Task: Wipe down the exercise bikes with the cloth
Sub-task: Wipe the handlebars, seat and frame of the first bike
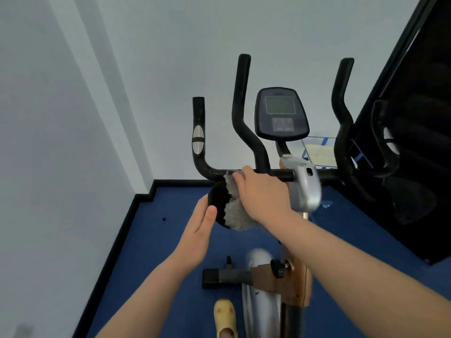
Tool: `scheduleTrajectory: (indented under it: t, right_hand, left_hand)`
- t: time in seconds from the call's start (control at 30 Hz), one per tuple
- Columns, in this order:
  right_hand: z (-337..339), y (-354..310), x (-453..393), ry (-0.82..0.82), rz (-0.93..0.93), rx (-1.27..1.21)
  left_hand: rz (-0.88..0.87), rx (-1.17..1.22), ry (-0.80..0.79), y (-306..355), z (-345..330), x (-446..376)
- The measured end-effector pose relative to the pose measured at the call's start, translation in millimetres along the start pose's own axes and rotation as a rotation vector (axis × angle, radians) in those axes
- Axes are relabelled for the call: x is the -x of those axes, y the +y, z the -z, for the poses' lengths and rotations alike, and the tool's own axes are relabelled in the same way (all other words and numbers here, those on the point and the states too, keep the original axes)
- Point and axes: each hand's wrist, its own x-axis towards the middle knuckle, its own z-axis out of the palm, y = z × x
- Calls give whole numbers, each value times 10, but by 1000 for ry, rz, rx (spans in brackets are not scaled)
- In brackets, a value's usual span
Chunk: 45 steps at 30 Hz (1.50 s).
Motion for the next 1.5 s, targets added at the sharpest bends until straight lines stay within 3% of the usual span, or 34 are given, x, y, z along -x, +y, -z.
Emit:
scheduleTrajectory:
  t: [0.1, 0.23, 0.33, 0.53, 0.67, 0.8, 0.87, 1.23, 1.33, 1.5]
  right_hand:
    - [-94, -33, 481, 104, -155, -259]
    - [-42, 45, 350, 12, -69, -59]
    - [56, 27, 55, -80, -77, -55]
    - [-5, -24, 413, 171, -55, -376]
    - [129, -101, 261, 316, 26, -342]
    - [104, -311, 194, 180, 151, -252]
    - [21, -396, 284, 203, 172, -153]
    - [-64, -499, 363, 193, 53, -277]
    - [-82, -439, 665, 178, 114, -382]
    - [-42, -441, 333, 187, 112, -282]
  left_hand:
    - [-31, 29, 46, -30, -67, 3]
    - [-5, 26, 30, 21, -56, 14]
    - [18, 35, 28, 16, -30, 6]
    - [7, 91, 25, 78, 27, 23]
    - [-57, 105, 132, 161, 116, -2]
    - [-46, 232, 161, 199, 92, -18]
    - [-18, 289, 200, 184, 65, -7]
    - [-31, 241, 221, 212, -3, 17]
    - [-43, 218, 205, 216, 11, 49]
    - [-53, 208, 245, 268, -36, -10]
